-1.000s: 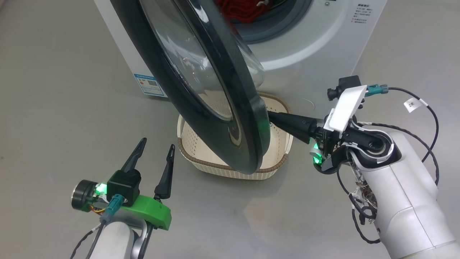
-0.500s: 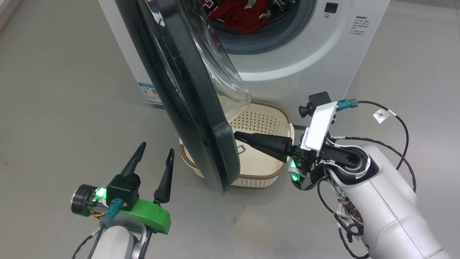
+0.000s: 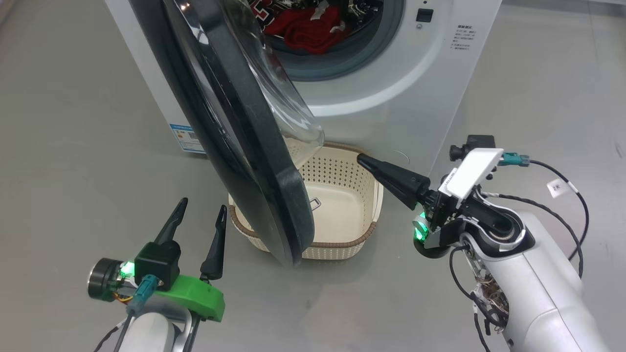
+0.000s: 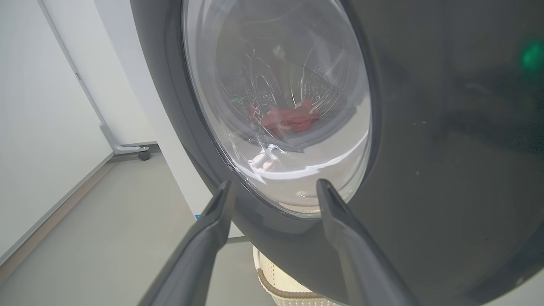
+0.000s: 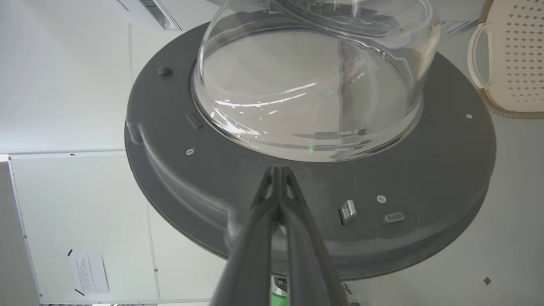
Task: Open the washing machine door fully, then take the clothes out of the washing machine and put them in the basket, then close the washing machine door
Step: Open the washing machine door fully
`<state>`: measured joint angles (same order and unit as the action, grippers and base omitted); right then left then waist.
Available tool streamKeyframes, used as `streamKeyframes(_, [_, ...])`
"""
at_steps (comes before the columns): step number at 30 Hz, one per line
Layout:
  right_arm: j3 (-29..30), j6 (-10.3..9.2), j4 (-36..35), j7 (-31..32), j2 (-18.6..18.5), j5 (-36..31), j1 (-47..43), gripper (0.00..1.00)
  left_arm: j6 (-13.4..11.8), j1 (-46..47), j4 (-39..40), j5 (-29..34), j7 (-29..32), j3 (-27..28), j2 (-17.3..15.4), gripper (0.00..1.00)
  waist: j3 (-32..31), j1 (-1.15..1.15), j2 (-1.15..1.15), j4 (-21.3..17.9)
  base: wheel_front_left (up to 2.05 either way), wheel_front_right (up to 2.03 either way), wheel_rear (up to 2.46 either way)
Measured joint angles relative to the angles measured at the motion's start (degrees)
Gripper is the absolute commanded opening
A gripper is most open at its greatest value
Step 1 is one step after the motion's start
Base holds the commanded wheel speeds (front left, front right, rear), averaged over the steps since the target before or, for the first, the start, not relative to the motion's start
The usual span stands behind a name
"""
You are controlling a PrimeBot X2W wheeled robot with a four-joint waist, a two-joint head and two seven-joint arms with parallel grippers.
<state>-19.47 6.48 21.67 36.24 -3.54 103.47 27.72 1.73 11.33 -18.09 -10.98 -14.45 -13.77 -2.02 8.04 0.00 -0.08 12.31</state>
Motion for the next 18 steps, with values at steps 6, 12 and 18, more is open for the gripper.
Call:
streamKeyframes(6, [4.4, 0.03, -0.5, -5.3, -1.2, -1.5, -4.3, 0.48, 0.0, -0.9, -0.1, 0.1, 0.0, 0.6, -0.4, 1.0, -0.9, 0.0, 0.0, -1.8, 0.0, 0.0, 0.0])
streamKeyframes(12, [7.3, 0.2, -0.6, -11.1, -3.7, -4.7, -9.3, 1.0, 0.0, -2.1, -0.3, 0.2, 0.0, 0.9, -0.7, 1.0, -2.2, 0.0, 0.0, -3.4, 0.0, 0.0, 0.0])
streamKeyframes(18, [8.9, 0.47, -1.4, -17.3, -4.1, -8.7, -13.8, 1.0, 0.0, -3.2, -0.8, 0.2, 0.0, 1.1, -0.9, 1.0, -3.6, 0.0, 0.0, -5.0, 0.0, 0.0, 0.0])
